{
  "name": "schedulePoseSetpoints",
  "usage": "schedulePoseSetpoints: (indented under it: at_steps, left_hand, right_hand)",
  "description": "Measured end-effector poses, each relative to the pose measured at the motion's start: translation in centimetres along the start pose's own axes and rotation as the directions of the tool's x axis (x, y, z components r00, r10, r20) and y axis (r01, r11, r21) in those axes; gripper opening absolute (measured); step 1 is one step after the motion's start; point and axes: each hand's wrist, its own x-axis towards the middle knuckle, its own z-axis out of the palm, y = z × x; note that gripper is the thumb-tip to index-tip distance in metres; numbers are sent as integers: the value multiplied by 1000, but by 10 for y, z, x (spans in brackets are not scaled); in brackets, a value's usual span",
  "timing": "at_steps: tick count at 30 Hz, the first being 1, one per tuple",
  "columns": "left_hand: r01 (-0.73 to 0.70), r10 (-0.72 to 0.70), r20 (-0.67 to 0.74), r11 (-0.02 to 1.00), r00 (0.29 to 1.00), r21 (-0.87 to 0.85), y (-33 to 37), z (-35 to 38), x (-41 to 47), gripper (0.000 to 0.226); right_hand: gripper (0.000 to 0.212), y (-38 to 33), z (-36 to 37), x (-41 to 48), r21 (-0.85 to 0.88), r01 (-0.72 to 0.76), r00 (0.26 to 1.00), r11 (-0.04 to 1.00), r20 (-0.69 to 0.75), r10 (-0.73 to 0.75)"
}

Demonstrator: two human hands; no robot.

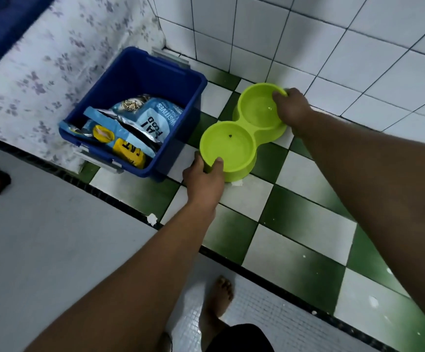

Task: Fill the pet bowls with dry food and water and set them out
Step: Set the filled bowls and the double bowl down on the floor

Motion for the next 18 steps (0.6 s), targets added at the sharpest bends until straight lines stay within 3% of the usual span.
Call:
schedulePoseSetpoints:
  at_steps: [6, 18]
  left_hand:
    - [-15, 13, -63, 999, 998, -31, -2, 1, 5, 54]
    - [-33, 33, -4, 996, 999, -89, -2, -20, -1, 50]
  right_hand:
    - [50, 7, -7, -18, 18, -24, 999, 1000, -35, 24]
    - [28, 32, -29, -69, 123, -56, 979, 991, -188, 78]
